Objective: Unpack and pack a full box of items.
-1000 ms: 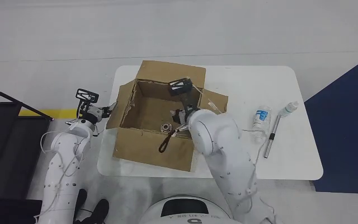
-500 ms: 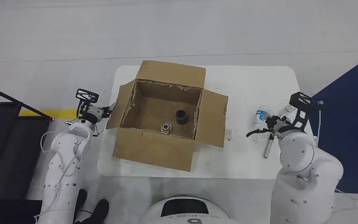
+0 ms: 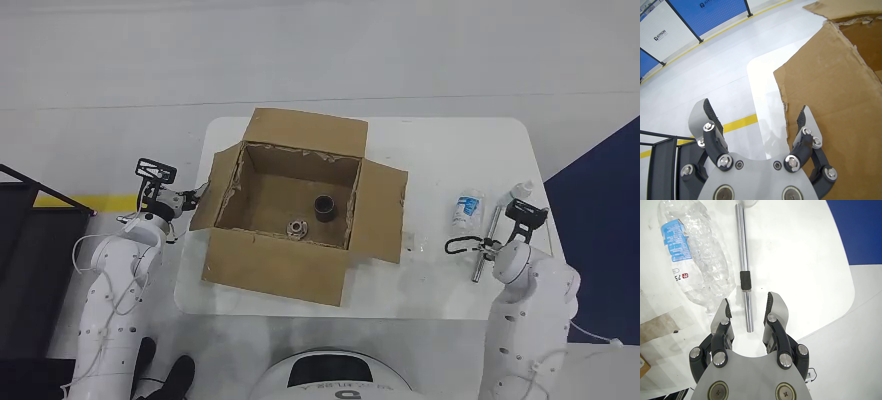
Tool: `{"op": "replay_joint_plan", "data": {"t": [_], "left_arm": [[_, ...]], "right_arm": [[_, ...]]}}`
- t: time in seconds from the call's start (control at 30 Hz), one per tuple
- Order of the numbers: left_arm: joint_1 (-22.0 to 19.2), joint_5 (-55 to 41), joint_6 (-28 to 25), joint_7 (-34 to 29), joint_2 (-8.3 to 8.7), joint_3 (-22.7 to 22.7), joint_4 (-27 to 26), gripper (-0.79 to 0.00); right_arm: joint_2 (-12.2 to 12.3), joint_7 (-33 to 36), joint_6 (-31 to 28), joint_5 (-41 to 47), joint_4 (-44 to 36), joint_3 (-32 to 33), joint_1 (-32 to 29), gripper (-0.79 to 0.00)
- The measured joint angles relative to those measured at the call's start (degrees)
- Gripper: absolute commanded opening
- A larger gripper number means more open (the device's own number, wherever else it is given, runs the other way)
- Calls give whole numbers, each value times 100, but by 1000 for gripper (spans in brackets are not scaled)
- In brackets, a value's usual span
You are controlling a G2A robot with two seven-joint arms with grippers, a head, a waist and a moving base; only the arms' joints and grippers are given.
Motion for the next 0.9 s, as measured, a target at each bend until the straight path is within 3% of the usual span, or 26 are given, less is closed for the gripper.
{"op": "replay_joint_plan", "data": {"t": [0.37, 0.7, 0.9], "left_arm": [[0, 0, 0, 0, 0, 0, 0, 0], [0, 0, 0, 0, 0, 0, 0, 0], [0, 0, 0, 0, 0, 0, 0, 0]], "right_arm": [[88, -29, 51, -180, 883, 83, 582, -474], [141, 46, 88, -315, 1189, 71, 798, -600], [168, 4, 136, -348, 1355, 82, 880, -594]]}}
